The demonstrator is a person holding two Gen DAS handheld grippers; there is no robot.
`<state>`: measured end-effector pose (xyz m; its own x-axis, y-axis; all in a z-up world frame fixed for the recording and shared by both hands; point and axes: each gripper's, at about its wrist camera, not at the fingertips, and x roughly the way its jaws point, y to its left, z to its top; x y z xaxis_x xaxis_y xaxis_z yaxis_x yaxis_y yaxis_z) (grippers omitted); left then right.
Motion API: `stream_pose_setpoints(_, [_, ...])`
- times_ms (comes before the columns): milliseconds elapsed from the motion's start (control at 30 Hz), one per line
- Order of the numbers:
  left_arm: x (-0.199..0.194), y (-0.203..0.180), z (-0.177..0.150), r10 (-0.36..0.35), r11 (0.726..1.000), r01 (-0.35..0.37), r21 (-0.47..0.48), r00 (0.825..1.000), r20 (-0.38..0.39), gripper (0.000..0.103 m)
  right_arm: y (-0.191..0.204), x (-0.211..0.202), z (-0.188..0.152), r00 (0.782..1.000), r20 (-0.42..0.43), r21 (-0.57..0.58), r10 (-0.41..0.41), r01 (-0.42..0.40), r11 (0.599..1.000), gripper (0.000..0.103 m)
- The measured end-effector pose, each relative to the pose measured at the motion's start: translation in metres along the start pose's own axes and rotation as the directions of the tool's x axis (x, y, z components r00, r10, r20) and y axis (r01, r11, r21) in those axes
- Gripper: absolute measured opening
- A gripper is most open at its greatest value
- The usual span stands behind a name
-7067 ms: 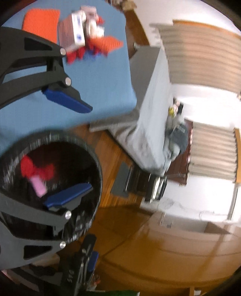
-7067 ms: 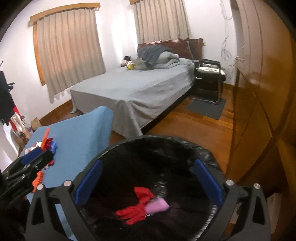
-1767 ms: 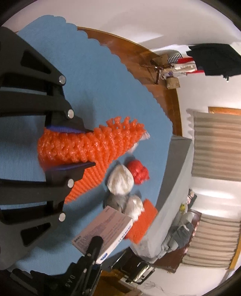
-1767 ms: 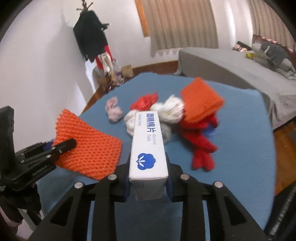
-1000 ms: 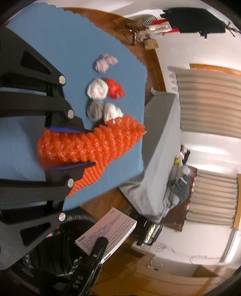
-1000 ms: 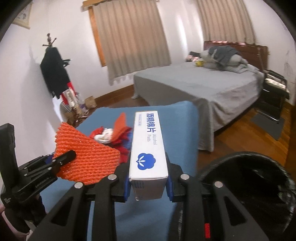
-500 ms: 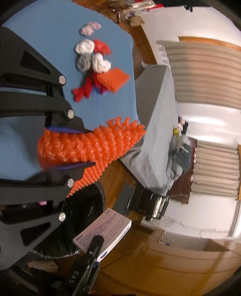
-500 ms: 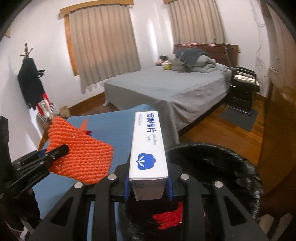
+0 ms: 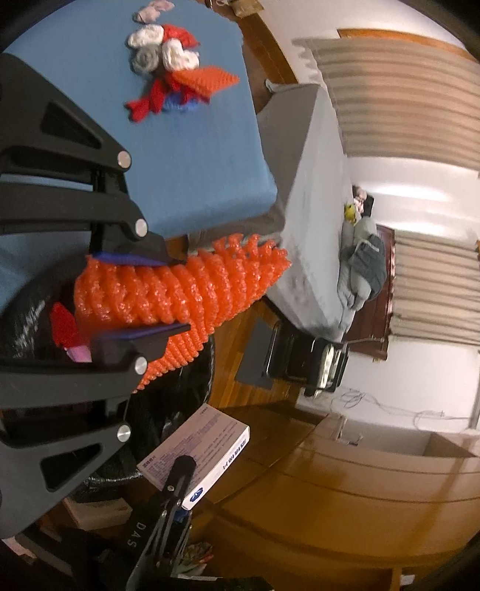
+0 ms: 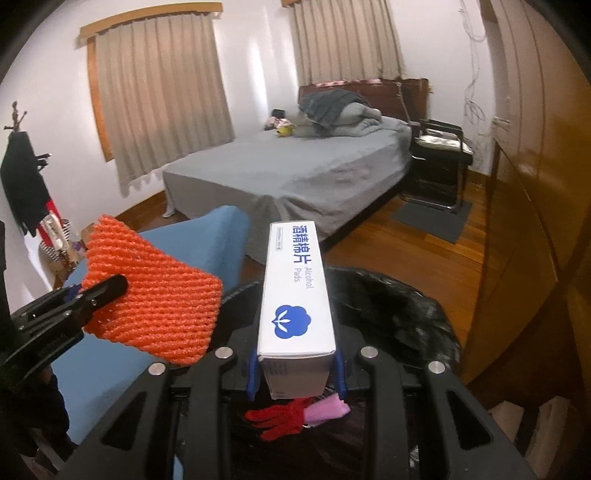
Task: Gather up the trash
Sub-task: 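Carry the white box and orange net in both grippers over the bin, then open both grippers to drop the box and orange net into the bin, then move both open grippers back over the remaining items on the mat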
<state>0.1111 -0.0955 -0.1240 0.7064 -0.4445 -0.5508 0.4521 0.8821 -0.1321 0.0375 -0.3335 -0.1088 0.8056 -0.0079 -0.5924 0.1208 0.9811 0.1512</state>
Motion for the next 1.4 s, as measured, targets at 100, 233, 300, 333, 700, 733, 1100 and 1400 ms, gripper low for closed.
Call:
stream_pose_setpoints(100, [0.012, -0.01, -0.001, -0.024, 1.0, 0.024, 0.012, 1.0, -0.017, 0.026, -0.012, -0.001, -0.005, 1.0, -0.004, 0.012, -0.016, 0.017, 1.0, 0.03])
stream_pose_setpoints(233, [0.026, -0.025, -0.003, -0.049, 0.998, 0.05, 0.039, 0.998, -0.04, 0.026, -0.028, 0.0, -0.011, 0.999, -0.015, 0.029, -0.037, 0.037, 0.999, 0.03])
stream_pose_setpoints(300, [0.032, -0.033, -0.006, -0.055, 0.997, 0.058, 0.051, 0.997, -0.052, 0.026, -0.032, 0.001, -0.013, 0.999, -0.021, 0.034, -0.043, 0.044, 0.998, 0.03])
stream_pose_setpoints(333, [0.036, -0.033, -0.007, -0.058, 0.997, 0.062, 0.056, 0.997, -0.058, 0.026, -0.034, 0.002, -0.014, 0.999, -0.025, 0.037, -0.046, 0.047, 0.998, 0.03])
stream_pose_setpoints(700, [0.06, -0.04, -0.007, -0.08, 0.994, 0.087, 0.068, 0.992, -0.094, 0.036, -0.047, 0.013, -0.022, 0.996, -0.059, 0.065, -0.071, 0.075, 0.995, 0.031])
stream_pose_setpoints(733, [0.06, -0.039, -0.007, -0.085, 0.993, 0.092, 0.07, 0.992, -0.097, 0.041, -0.049, 0.014, -0.023, 0.995, -0.062, 0.062, -0.078, 0.082, 0.995, 0.031])
stream_pose_setpoints(1100, [0.044, -0.012, -0.003, -0.005, 0.999, 0.007, 0.049, 0.999, -0.05, 0.084, -0.05, 0.007, -0.017, 0.989, -0.047, 0.088, -0.139, 0.142, 0.986, 0.097])
stream_pose_setpoints(1400, [-0.004, 0.045, -0.001, 0.147, 0.989, -0.147, -0.014, 0.989, 0.002, 0.09, -0.016, 0.001, -0.001, 0.997, -0.007, 0.049, -0.073, 0.073, 0.996, 0.097])
